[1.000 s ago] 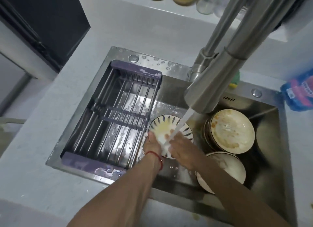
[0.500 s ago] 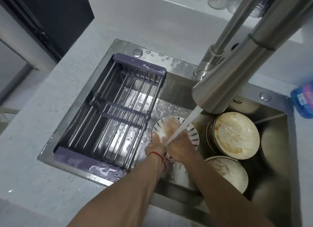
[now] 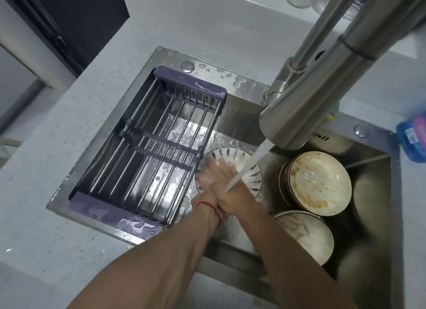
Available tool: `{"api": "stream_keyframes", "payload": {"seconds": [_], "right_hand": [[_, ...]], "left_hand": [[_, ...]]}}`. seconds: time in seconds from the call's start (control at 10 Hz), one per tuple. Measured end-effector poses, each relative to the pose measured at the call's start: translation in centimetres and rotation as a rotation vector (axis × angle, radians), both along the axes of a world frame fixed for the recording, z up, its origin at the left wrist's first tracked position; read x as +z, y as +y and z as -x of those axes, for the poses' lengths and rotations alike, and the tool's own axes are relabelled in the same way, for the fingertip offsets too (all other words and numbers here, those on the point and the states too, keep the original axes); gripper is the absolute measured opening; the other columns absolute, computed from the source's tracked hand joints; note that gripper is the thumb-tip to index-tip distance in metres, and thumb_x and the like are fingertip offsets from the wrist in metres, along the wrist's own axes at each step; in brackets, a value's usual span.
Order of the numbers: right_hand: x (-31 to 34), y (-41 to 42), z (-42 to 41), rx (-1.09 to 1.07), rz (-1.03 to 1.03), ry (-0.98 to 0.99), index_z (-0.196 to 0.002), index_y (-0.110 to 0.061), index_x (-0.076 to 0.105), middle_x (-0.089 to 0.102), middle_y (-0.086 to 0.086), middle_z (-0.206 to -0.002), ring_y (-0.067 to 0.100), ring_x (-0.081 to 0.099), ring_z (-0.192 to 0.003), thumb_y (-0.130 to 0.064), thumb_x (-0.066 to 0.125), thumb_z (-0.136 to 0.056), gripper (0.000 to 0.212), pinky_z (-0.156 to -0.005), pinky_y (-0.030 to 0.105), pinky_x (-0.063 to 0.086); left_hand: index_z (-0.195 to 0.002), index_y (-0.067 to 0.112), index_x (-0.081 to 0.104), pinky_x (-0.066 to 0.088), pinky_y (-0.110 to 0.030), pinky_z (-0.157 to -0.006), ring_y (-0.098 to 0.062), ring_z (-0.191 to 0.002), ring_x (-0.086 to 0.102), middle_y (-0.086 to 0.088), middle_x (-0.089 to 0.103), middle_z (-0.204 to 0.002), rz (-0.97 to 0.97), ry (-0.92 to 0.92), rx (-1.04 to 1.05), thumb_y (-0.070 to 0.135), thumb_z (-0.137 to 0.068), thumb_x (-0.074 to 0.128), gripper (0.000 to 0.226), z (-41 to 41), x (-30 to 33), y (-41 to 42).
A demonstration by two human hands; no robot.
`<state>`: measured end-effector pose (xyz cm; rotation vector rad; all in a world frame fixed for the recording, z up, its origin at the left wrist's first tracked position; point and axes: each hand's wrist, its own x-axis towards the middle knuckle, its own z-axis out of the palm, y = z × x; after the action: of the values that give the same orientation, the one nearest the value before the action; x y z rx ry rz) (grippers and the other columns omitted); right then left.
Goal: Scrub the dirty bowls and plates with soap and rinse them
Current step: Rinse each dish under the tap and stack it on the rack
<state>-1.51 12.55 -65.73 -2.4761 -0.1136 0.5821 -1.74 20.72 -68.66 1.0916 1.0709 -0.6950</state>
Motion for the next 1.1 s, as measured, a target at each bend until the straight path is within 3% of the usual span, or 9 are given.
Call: {"api": "stream_keyframes", "payload": {"seconds": [0.1, 0.2, 0.3, 0.4, 0.5, 0.7, 0.8, 0.9, 1.1], "right_hand": [[0.2, -1.5, 2.7, 0.312, 0.070, -0.122, -0.155, -0.036, 0.036, 0.053, -0.009, -0.141, 0.016, 0.049, -0.134, -0.047, 0.032, -0.108, 0.049, -0.120, 0.049, 0.036], [-0.5, -5.2, 5.7, 0.450, 0.252, -0.220, -0.150, -0.017, 0.048, 0.052, 0.005, -0.151, 0.026, 0.048, -0.139, -0.028, 0.050, -0.097, 0.054, -0.111, 0.044, 0.046], [-2.0, -6.1, 5.4, 0.215, 0.338, -0.256, -0.144, -0.017, 0.058, 0.058, 0.011, -0.146, 0.032, 0.055, -0.134, -0.004, 0.076, -0.080, 0.068, -0.099, 0.046, 0.056], [-1.1, -3.7, 3.9, 0.012, 0.261, -0.287, -0.118, -0.020, 0.076, 0.075, 0.005, -0.115, 0.027, 0.072, -0.103, -0.016, 0.085, -0.083, 0.037, -0.078, 0.034, 0.060], [0.5, -1.7, 3.0, -0.298, 0.061, -0.180, -0.097, -0.013, 0.079, 0.076, 0.012, -0.093, 0.033, 0.069, -0.085, -0.011, 0.067, -0.091, 0.013, -0.070, 0.029, 0.047], [1.6, -1.5, 1.7, -0.974, -0.324, 0.062, -0.095, -0.009, 0.074, 0.075, 0.005, -0.082, 0.024, 0.073, -0.073, -0.016, 0.079, -0.075, 0.021, -0.060, 0.037, 0.061], [2.4, -3.5, 0.6, -1.119, -0.560, 0.299, -0.112, -0.004, 0.069, 0.077, 0.010, -0.095, 0.029, 0.075, -0.083, -0.018, 0.084, -0.065, 0.050, -0.073, 0.049, 0.064], [2.9, -4.5, 0.2, -1.178, -0.774, 0.517, -0.123, -0.004, 0.058, 0.071, 0.015, -0.106, 0.033, 0.069, -0.094, -0.003, 0.073, -0.083, 0.043, -0.069, 0.043, 0.061], [1.6, -3.4, 0.4, -1.260, -0.856, 0.568, -0.125, 0.000, 0.060, 0.072, 0.014, -0.100, 0.029, 0.068, -0.087, -0.006, 0.069, -0.089, 0.037, -0.044, 0.028, 0.054]], "left_hand": [[-0.129, 0.012, 0.064, 0.064, -0.045, -0.084, -0.028, -0.098, 0.076, -0.011, 0.076, -0.116, 0.013, 0.052, 0.052, 0.080, -0.088, 0.051, 0.080, -1.2, 0.7, 1.6], [-0.141, 0.009, 0.057, 0.058, -0.034, -0.069, -0.014, -0.074, 0.063, 0.003, 0.063, -0.087, -0.116, 0.016, -0.037, 0.069, -0.100, 0.041, 0.074, -1.2, 1.5, 2.0], [-0.133, 0.009, 0.056, 0.039, -0.023, -0.056, -0.009, -0.064, 0.042, 0.005, 0.041, -0.077, -0.263, -0.062, -0.140, 0.064, -0.106, 0.031, 0.066, -1.0, 1.8, 1.5], [-0.101, 0.007, 0.052, 0.047, -0.031, -0.060, -0.022, -0.071, 0.059, -0.006, 0.057, -0.079, -0.204, -0.029, -0.138, 0.060, -0.106, 0.041, 0.055, -1.8, 3.6, 0.8], [-0.105, 0.003, 0.063, 0.049, -0.025, -0.048, -0.017, -0.056, 0.066, -0.010, 0.070, -0.079, -0.130, -0.149, -0.205, 0.054, -0.099, 0.060, 0.052, -2.8, 5.6, -0.4], [-0.159, 0.032, 0.030, 0.052, -0.056, -0.103, -0.041, -0.127, 0.058, -0.020, 0.048, -0.152, -0.031, -0.218, -0.392, 0.102, -0.063, 0.049, 0.120, -2.7, 3.0, -2.6], [-0.158, 0.031, 0.028, 0.059, -0.058, -0.089, -0.041, -0.118, 0.062, -0.017, 0.053, -0.144, -0.147, -0.143, -0.342, 0.073, -0.096, 0.047, 0.077, -1.9, 3.3, -1.1], [-0.143, 0.010, 0.050, 0.055, -0.029, -0.060, -0.025, -0.088, 0.065, -0.011, 0.064, -0.114, -0.263, -0.079, -0.360, 0.058, -0.104, 0.045, 0.062, -0.9, 3.6, 0.8], [-0.127, 0.004, 0.058, 0.060, -0.034, -0.073, -0.027, -0.091, 0.065, -0.009, 0.063, -0.100, -0.268, -0.032, -0.419, 0.046, -0.107, 0.043, 0.049, -1.8, 4.2, 3.2]]}}
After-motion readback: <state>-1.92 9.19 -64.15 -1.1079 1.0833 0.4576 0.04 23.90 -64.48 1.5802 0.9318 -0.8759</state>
